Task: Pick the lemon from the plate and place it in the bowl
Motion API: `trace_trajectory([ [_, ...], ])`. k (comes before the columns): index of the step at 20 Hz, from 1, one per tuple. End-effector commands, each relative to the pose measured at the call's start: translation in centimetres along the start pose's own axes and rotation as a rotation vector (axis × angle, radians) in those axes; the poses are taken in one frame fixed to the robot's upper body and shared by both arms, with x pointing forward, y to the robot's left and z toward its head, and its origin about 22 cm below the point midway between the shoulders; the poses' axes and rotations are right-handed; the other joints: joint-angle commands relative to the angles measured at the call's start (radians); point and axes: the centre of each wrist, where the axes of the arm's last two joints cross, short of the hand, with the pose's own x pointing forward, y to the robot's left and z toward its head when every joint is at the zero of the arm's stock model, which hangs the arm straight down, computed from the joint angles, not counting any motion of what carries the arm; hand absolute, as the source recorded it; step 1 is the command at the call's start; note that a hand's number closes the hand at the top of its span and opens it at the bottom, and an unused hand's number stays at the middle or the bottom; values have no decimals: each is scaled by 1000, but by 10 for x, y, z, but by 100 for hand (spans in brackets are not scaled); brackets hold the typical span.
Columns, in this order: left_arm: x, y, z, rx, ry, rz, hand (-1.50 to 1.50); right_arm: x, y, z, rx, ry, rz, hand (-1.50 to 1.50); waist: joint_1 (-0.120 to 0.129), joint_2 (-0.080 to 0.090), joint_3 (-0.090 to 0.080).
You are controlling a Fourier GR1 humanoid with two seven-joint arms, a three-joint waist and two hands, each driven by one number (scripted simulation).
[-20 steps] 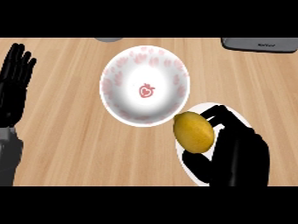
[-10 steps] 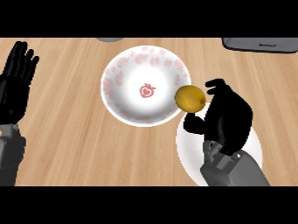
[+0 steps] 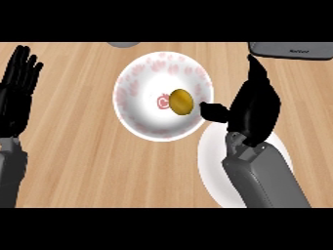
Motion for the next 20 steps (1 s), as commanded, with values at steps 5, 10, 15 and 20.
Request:
trace_trajectory([
  [5,-7,13,5,40,12,-12,0,6,-10,-11,-308,174,-291,-150,-46,-15,-2],
  [10,-7,22,7,60,30,-13,0,-16,-27,-2,-390,223,-373,-150,-73,-25,0],
  [15,-3,33,11,90,25,-40,0,-44,-49,29,-404,222,-434,-150,-91,-34,0],
  [20,-12,35,15,117,38,-42,0,-79,-72,64,-418,215,-496,-150,-123,-30,0],
])
